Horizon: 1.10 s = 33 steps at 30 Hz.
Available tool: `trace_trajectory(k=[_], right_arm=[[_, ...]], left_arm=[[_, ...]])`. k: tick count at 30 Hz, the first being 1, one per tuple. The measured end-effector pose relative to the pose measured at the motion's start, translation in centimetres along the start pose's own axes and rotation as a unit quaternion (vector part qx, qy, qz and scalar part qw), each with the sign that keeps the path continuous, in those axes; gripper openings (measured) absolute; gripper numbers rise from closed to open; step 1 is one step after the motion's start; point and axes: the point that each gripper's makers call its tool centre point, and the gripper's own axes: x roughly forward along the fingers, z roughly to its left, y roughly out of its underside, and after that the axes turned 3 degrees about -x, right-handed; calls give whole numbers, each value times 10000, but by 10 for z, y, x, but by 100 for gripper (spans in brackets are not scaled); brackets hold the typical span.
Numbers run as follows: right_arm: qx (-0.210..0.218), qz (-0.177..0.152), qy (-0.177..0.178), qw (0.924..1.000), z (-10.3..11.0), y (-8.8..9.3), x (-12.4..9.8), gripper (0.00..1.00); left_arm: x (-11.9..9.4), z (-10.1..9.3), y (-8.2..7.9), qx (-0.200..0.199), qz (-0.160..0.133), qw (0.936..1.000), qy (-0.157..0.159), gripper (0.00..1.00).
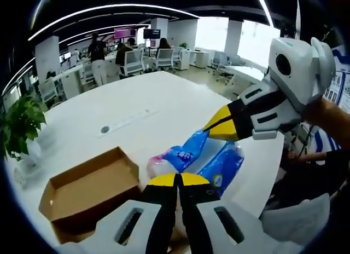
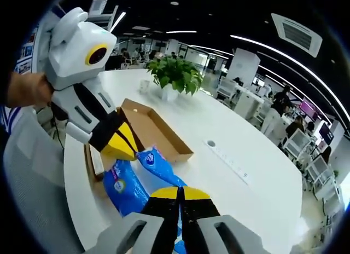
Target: Operate the shoe box by opening the lid, removing the specified soft item, and placing it in the target area until the item is outside and the box remains undamaged.
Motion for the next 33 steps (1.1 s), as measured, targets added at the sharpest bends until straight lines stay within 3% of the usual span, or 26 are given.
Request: trace_trajectory(k=[33], right_arm=[[280, 124, 335, 9990, -43, 59, -24, 0]], left_arm=[[57, -53, -11, -35, 60, 9988, 475, 0]])
